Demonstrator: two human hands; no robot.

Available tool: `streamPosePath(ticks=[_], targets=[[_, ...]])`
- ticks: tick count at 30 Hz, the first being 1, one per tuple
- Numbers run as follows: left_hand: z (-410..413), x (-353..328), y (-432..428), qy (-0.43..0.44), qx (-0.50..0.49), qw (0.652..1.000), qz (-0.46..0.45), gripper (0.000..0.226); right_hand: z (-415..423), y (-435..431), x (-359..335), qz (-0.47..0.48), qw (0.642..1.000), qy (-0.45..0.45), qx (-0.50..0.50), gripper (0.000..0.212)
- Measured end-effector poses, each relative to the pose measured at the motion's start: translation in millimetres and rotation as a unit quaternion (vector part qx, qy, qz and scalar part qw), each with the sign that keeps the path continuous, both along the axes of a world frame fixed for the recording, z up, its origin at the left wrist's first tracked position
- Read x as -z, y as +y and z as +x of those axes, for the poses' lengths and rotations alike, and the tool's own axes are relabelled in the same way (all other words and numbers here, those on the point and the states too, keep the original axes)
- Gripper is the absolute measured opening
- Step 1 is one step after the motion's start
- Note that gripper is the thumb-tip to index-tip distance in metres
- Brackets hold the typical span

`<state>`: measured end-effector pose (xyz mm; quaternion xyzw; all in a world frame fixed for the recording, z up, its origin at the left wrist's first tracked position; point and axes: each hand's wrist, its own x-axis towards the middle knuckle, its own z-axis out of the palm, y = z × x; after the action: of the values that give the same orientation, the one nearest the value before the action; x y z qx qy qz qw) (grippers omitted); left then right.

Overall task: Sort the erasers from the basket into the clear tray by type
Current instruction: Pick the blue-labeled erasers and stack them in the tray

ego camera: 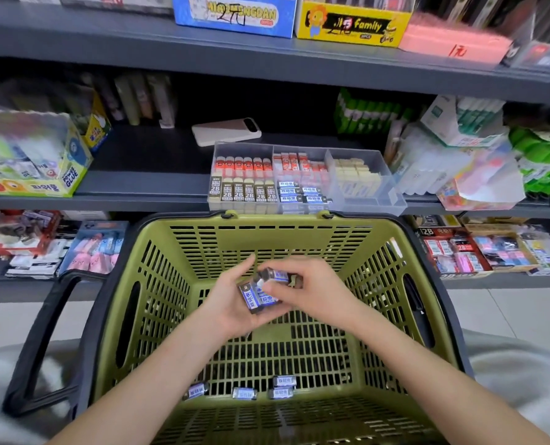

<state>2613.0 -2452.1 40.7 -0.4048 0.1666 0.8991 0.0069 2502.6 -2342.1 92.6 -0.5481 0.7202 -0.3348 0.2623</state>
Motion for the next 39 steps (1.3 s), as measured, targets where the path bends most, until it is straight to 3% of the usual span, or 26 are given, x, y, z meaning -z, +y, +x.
streamPosePath(ticks=[2, 3, 6, 8, 10, 14, 18, 24, 27, 30, 33, 36, 39], targets=[[-6.4, -14.5, -1.4, 0.014, -0.001, 1.0, 0.002, 0.042, 4.7, -4.3, -7.2, 0.011, 0.99, 0.133, -0.043, 0.029], [-9.7, -22.3, -2.1, 0.012, -0.002, 1.0, -0.005, 0.036, 5.5, -6.1, -11.0, 0.004, 0.989, 0.144, -0.041, 0.031], [-19.3, -42.0, -6.0, 0.034, -0.015, 0.999, 0.004, 0.015, -0.2, -8.8, -26.1, -0.059, 0.997, 0.028, 0.028, 0.029], [-24.9, -54.1, -10.8, 0.065, -0.006, 0.998, 0.011, 0.017, -15.6, -10.3, -37.9, -0.102, 0.988, -0.085, 0.081, 0.024], [-29.5, -64.7, -18.3, 0.079, 0.001, 0.997, -0.014, 0.018, -41.2, -13.7, -48.1, -0.119, 0.977, -0.118, 0.133, 0.023], [-36.6, -84.2, -33.6, 0.105, -0.01, 0.993, -0.056, 0.017, -98.9, -26.8, -55.5, -0.074, 0.969, -0.043, 0.232, 0.022], [-43.3, -97.3, -48.4, 0.122, -0.031, 0.99, -0.062, 0.017, -133.1, -47.3, -52.2, 0.009, 0.974, 0.074, 0.212, 0.026], [-51.2, -105.3, -69.0, 0.129, -0.049, 0.986, -0.092, 0.02, -142.6, -70.9, -44.8, 0.048, 0.968, 0.175, 0.171, 0.026], [-52.7, -104.5, -75.1, 0.132, -0.045, 0.985, -0.102, 0.019, -142.6, -73.9, -44.5, 0.043, 0.97, 0.175, 0.163, 0.023], [-54.2, -102.4, -77.0, 0.125, -0.046, 0.986, -0.103, 0.019, -146.1, -72.3, -51.4, 0.0, 0.982, 0.104, 0.159, 0.013], [-56.8, -101.7, -75.9, 0.116, -0.047, 0.987, -0.1, 0.018, -151.1, -72.5, -55.2, -0.001, 0.983, 0.101, 0.153, 0.022], [-59.6, -101.7, -74.2, 0.106, -0.048, 0.988, -0.102, 0.017, -154.6, -77.0, -54.0, 0.027, 0.969, 0.198, 0.147, 0.024], [-60.7, -102.1, -72.9, 0.103, -0.047, 0.989, -0.099, 0.018, -157.4, -84.8, -56.3, 0.092, 0.941, 0.32, 0.065, 0.026]])
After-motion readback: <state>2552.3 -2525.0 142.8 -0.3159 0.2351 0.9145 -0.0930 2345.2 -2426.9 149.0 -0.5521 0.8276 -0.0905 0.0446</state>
